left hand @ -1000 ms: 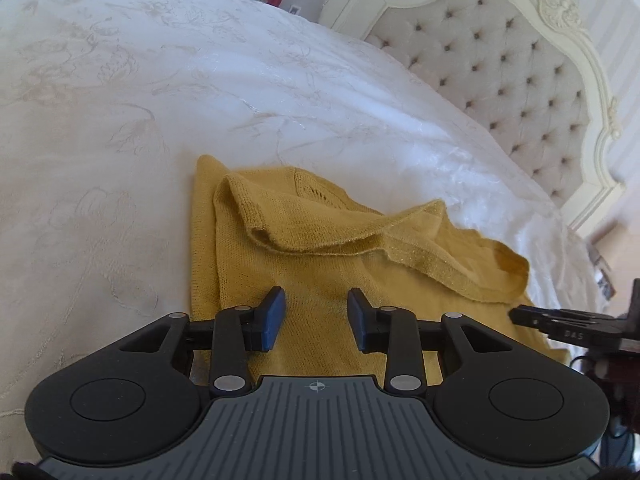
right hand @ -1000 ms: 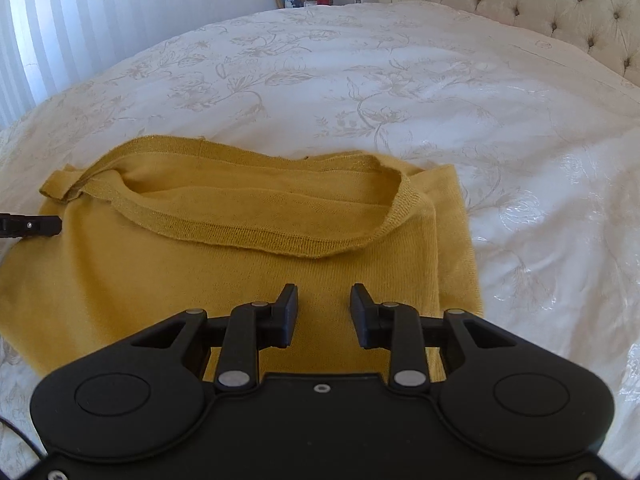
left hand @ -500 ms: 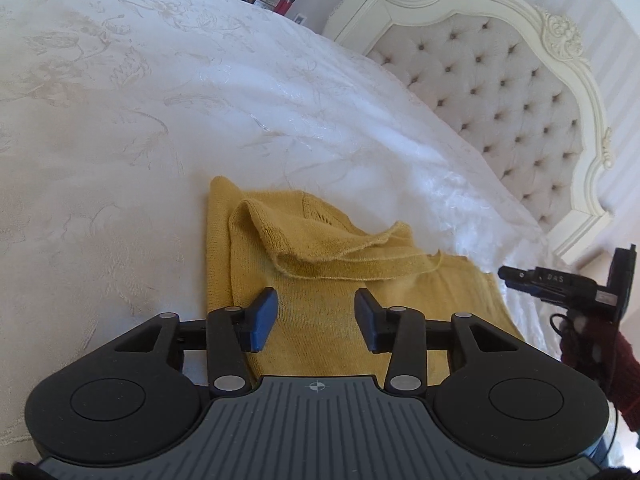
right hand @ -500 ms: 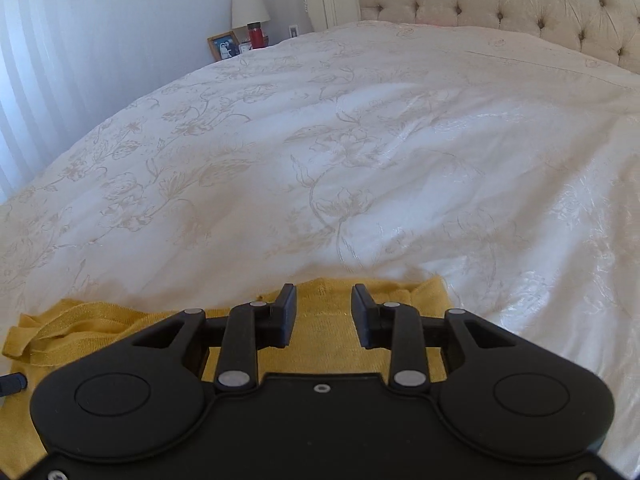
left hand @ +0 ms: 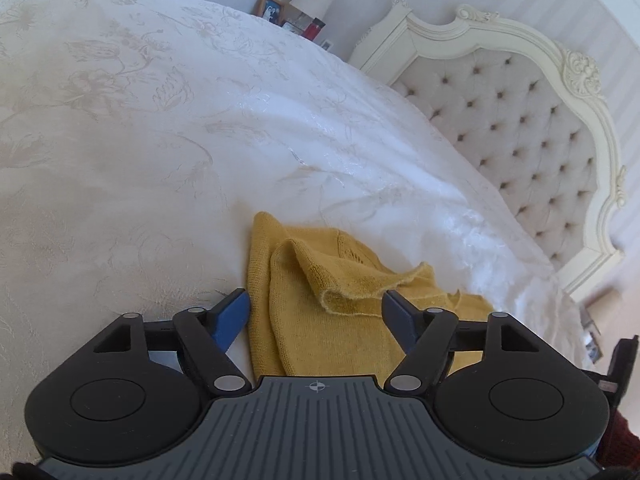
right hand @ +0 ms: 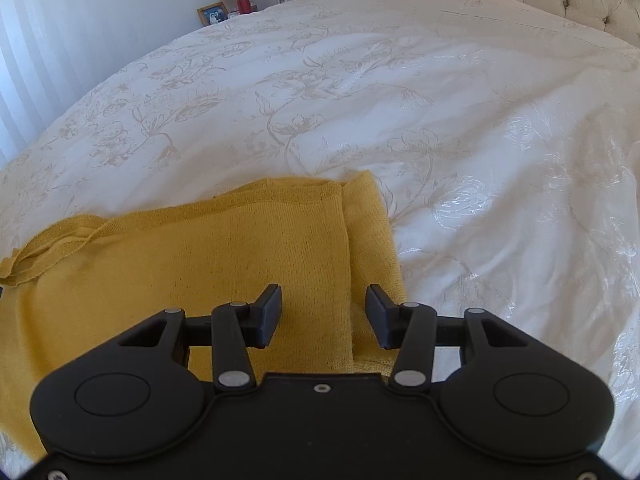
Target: Fold small clothes
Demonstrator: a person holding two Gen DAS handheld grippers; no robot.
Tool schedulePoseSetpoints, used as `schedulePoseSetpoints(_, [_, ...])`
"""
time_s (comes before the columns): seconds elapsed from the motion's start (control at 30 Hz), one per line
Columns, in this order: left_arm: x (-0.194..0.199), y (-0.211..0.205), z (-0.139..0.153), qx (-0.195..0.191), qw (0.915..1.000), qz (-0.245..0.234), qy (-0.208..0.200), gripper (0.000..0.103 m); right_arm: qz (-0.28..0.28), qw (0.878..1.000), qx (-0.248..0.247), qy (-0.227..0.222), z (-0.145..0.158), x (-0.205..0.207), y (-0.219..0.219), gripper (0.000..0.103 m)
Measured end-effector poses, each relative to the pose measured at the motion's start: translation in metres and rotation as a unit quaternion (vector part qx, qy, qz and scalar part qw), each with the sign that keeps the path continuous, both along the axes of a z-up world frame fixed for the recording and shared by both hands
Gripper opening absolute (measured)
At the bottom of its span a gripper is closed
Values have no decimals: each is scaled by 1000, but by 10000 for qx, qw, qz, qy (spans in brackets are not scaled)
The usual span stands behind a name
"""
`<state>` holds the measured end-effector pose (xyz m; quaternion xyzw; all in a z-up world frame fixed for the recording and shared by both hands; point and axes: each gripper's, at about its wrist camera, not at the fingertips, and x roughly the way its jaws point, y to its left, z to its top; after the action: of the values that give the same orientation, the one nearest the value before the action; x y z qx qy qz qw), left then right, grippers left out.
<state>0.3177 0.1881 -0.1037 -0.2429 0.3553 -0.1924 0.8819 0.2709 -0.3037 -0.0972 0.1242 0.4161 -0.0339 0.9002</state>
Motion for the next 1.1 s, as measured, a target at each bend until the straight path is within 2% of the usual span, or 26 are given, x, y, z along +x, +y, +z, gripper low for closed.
schedulePoseSetpoints(0.03, [0, 0, 0, -6, 10000, -24, 7, 71, -4, 10000, 47, 19, -1, -1, -1, 51])
schedulePoseSetpoints(0.07, [-1, 0, 1, 44, 10000, -60, -8, 71, 1, 9999, 98, 27, -1, -2, -1, 41])
schedulePoseSetpoints(0.1, [-1, -1, 2, 108, 9999, -86, -27, 71, 30, 9999, 110, 41, -1, -2, 0, 10])
schedulePoseSetpoints(0.23, [-6, -6, 8, 365, 9990, -228, -90, 71, 95, 9990, -427, -12, 13, -3, 6, 9])
schedulePoseSetpoints(0.3, [-6, -10, 9, 457, 9985, -287, -102, 71, -152, 9977, -644, -113, 18, 0, -3, 6])
schedulePoseSetpoints(0.37, [-7, -13, 9, 587, 9976, -353, -92, 71, -426, 9970, -635, 63, 10, 5, -13, 6])
schedulePoseSetpoints(0.43, [-8, -16, 8, 717, 9966, -406, -60, 71, -390, 9965, -712, 180, 3, 8, -12, 7])
schedulePoseSetpoints(0.57, [-11, -16, 7, 718, 9960, -520, 60, 71, -264, 9984, -498, -47, 4, 1, -6, 8])
schedulePoseSetpoints(0.63, [-16, -16, 6, 734, 9954, -614, 98, 71, -196, 9989, -420, -70, 6, -2, -5, 19])
schedulePoseSetpoints(0.7, [-23, -18, 6, 799, 9944, -678, 152, 71, -179, 9994, -276, -50, 6, -4, -7, 20])
schedulePoseSetpoints(0.8, [-34, -20, 10, 780, 9938, -745, 268, 71, -288, 9995, -20, -91, 5, -11, -13, 34])
schedulePoseSetpoints(1.1, [-81, -31, 19, 1059, 9925, -505, 339, 71, -274, 9963, 717, -374, 5, -64, -32, 37])
